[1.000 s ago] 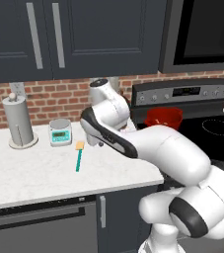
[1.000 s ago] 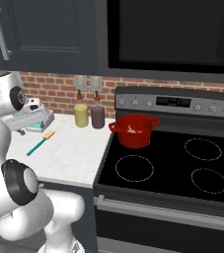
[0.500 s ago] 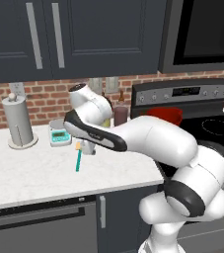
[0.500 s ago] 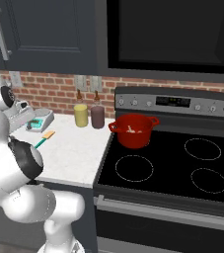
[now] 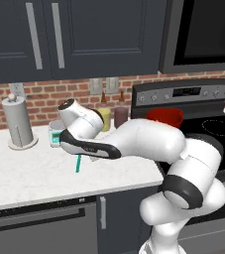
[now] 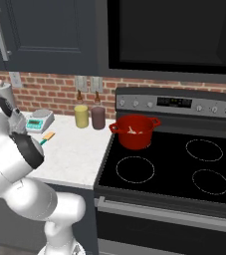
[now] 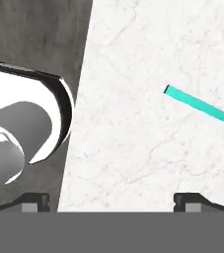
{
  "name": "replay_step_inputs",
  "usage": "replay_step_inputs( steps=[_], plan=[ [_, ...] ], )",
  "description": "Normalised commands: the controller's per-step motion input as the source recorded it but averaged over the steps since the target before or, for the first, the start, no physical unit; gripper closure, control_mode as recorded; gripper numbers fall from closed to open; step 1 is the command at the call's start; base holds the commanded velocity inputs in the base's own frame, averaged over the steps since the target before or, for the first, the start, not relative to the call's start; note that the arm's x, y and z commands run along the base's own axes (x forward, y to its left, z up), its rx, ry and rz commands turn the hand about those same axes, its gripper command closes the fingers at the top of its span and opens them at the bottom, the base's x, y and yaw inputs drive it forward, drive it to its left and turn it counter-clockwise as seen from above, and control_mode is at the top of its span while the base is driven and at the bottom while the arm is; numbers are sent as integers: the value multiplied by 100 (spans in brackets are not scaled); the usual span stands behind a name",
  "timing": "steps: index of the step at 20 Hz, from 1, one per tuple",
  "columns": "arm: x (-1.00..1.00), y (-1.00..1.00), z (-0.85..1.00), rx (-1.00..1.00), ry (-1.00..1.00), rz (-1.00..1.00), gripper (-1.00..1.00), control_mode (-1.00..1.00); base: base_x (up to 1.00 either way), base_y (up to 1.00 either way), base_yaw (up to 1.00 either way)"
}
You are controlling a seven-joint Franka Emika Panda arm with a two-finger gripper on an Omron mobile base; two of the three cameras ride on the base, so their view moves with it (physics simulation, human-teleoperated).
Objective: Put the garlic and sweet potato in the pot. Retrieve the spatula and lightly stir the vegetables in the pot.
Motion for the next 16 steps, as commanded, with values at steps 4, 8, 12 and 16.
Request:
replay_step_inputs(
  steps=[4,8,12,16],
  plan=[
    [26,0,-48,0,9,72,-100,-100,0,0,0],
    [4,6,-42,0,5,56,-100,-100,0,0,0],
    [0,4,-26,0,0,37,-100,-100,0,0,0],
    [0,12,-23,0,0,19,-100,-100,0,0,0]
  ],
)
